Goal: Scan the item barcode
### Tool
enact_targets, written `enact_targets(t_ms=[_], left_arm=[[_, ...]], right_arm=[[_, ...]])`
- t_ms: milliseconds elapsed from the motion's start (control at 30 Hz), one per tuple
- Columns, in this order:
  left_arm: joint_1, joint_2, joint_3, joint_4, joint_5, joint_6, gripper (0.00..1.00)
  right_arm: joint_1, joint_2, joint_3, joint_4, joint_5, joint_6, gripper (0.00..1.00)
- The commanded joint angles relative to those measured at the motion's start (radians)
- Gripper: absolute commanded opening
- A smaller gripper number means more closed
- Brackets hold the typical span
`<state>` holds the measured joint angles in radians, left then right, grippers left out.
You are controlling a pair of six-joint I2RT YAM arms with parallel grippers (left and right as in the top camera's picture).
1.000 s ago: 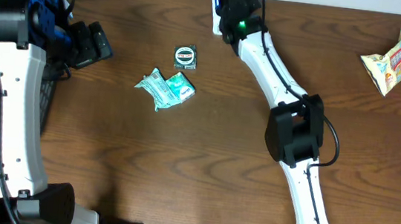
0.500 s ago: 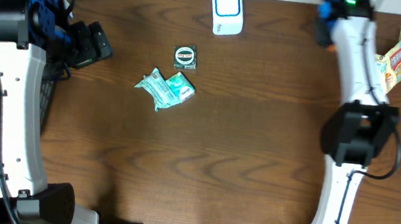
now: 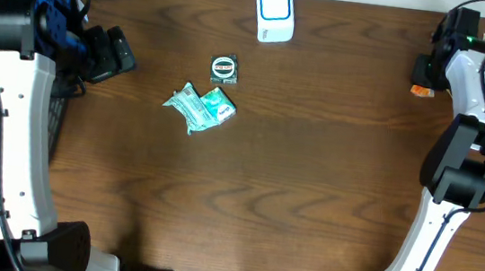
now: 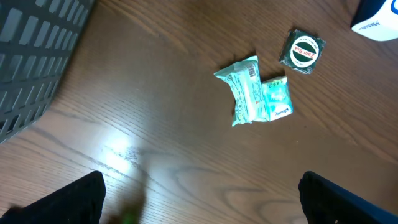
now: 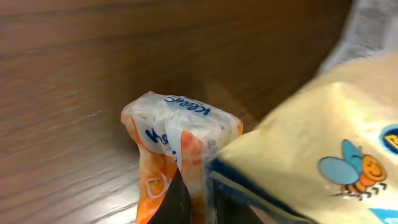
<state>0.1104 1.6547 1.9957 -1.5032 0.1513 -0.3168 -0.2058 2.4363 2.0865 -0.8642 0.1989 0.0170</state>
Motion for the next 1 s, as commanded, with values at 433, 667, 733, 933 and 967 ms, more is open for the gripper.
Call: enact_targets(t_ms=[433,667,733,933,967], left_arm=[[0.002,-0.008,0.008,-0.003,-0.005,0.002,0.98],[0.002,-0.008,0.008,-0.003,-0.005,0.002,0.98],[0.002,-0.008,0.008,-0.003,-0.005,0.002,0.98],[0.002,-0.008,0.008,-0.003,-0.005,0.002,0.98],[0.002,-0.008,0.008,-0.003,-0.005,0.002,0.98]], right_arm=[[-0.056,-0.245,-0.014,-0.105,0.108,0.079,0.99],[0.043,-0.269,-0.048,-0.253,-0.906,0.043,0.96],[0.096,-0.269,-0.091,-0.254,-0.967,-0.009,0.81],[0.348,-0.265,-0.252,-0.108,-0.934,-0.084,0.62],[0.397,-0.264,-0.277,-0.057,-0.903,-0.056,0.62]])
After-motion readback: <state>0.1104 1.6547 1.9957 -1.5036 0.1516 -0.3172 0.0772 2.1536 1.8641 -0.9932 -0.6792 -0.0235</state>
